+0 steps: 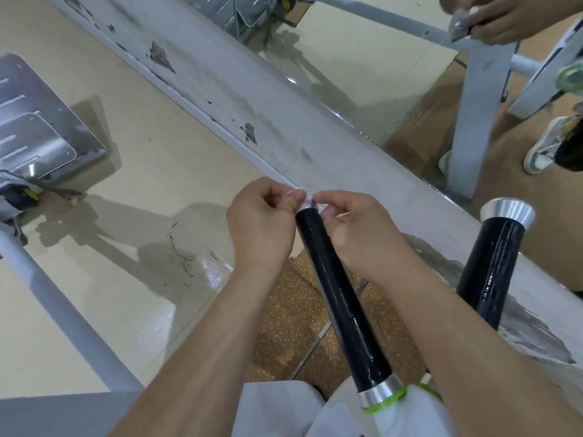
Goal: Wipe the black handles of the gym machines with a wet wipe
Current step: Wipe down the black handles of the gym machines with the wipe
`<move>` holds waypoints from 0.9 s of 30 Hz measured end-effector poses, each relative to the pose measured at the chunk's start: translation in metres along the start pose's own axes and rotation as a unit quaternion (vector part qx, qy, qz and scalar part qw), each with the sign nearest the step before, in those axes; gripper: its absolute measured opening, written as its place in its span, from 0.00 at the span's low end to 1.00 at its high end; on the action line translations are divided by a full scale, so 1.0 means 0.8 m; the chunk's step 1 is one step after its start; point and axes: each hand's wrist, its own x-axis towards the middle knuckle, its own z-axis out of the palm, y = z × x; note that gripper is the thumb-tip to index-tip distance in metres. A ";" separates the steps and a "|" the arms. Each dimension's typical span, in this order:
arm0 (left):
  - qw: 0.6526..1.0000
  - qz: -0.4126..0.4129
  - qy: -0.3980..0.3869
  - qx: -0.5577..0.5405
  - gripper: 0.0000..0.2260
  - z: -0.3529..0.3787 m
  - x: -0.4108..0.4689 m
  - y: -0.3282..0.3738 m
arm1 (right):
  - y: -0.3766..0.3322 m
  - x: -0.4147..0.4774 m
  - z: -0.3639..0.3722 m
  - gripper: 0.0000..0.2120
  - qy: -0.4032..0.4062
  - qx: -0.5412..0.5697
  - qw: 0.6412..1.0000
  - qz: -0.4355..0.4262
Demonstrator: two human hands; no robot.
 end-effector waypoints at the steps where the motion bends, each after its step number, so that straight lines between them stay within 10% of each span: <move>1: 0.999 -0.034 0.027 -0.029 0.06 0.002 -0.006 -0.010 | -0.002 0.000 0.000 0.16 -0.013 -0.002 1.000 -0.003; 5: 0.947 -0.241 0.031 -0.209 0.04 0.020 -0.051 -0.041 | -0.005 -0.001 -0.001 0.16 -0.032 -0.019 0.999 0.001; 9: 0.868 -0.274 0.082 -0.405 0.02 0.025 -0.039 -0.028 | -0.002 0.000 0.001 0.17 -0.026 0.004 1.000 0.012; 14: 0.994 -0.019 -0.026 -0.102 0.03 0.005 -0.018 -0.001 | 0.001 0.001 0.000 0.15 0.006 -0.002 1.000 0.011; 20: 0.944 0.182 -0.130 0.242 0.07 -0.001 0.019 0.025 | 0.001 0.003 0.000 0.16 0.031 0.018 0.999 0.038; 27: 0.996 -0.005 -0.074 -0.047 0.03 -0.012 0.001 0.001 | 0.002 0.006 -0.001 0.17 0.017 0.032 0.998 0.041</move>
